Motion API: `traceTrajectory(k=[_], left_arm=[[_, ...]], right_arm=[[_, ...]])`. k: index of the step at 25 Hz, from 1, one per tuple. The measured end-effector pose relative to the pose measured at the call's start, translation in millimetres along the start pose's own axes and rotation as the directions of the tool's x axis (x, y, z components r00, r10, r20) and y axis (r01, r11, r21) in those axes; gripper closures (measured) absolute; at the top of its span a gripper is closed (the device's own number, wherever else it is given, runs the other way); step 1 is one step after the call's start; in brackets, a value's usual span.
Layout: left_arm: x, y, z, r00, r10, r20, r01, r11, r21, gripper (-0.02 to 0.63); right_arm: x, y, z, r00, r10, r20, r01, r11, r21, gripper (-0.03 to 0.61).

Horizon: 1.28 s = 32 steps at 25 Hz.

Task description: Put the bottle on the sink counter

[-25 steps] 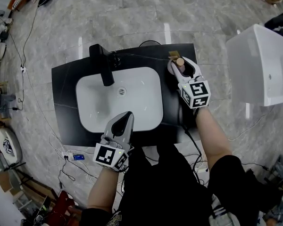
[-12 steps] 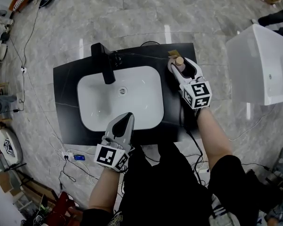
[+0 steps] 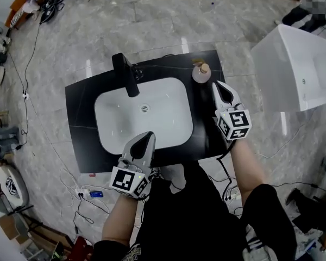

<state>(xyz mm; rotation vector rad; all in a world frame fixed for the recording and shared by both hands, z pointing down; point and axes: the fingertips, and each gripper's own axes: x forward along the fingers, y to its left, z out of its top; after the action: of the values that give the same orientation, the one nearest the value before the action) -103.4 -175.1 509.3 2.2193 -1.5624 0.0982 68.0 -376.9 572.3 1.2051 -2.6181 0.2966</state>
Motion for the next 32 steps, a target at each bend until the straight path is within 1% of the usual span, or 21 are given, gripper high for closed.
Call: traceTrajectory(k=[4, 7, 12, 15, 20, 23, 27, 32], left_arm=[[-25.3, 7.0, 14.2, 0.999, -0.036, 0.013, 0.035, 0.999, 0.040, 0.614], [-48.0, 13.7, 22.5, 0.998, -0.052, 0.029, 0.050, 0.997, 0.054, 0.614], [-90.9, 15.6, 32.3, 0.998, -0.050, 0.025, 0.048, 0.997, 0.065, 0.614], [-113.6, 18.4, 31.8, 0.998, -0.057, 0.040, 0.054, 0.997, 0.063, 0.614], [-156.4, 21.4, 22.2, 0.997, -0.059, 0.059, 0.055, 0.997, 0.062, 0.614], [-177.7, 22.5, 18.4, 0.996, -0.062, 0.070, 0.058, 0.996, 0.061, 0.614], [-203.0, 20.2, 14.3, 0.994, -0.086, 0.073, 0.081, 0.994, 0.070, 0.614], [-227.8, 16.7, 3.3, 0.991, -0.122, 0.062, 0.117, 0.990, 0.080, 0.614]], right_arm=[[-28.4, 29.9, 23.6, 0.999, -0.029, 0.042, 0.027, 0.999, 0.038, 0.551], [-48.6, 61.4, 40.7, 0.997, -0.026, 0.068, 0.022, 0.998, 0.063, 0.551], [-86.7, 118.6, 58.3, 0.997, -0.004, 0.079, -0.001, 0.998, 0.064, 0.551], [-110.1, 148.0, 67.3, 0.995, -0.003, 0.099, -0.003, 0.998, 0.059, 0.551], [-148.8, 195.3, 66.2, 0.994, -0.009, 0.106, 0.001, 0.998, 0.068, 0.551], [-169.1, 215.4, 65.2, 0.993, -0.023, 0.113, 0.014, 0.997, 0.082, 0.551], [-197.7, 237.5, 65.7, 0.991, -0.055, 0.125, 0.042, 0.993, 0.109, 0.551], [-227.5, 265.0, 56.0, 0.989, -0.081, 0.125, 0.067, 0.991, 0.112, 0.551]])
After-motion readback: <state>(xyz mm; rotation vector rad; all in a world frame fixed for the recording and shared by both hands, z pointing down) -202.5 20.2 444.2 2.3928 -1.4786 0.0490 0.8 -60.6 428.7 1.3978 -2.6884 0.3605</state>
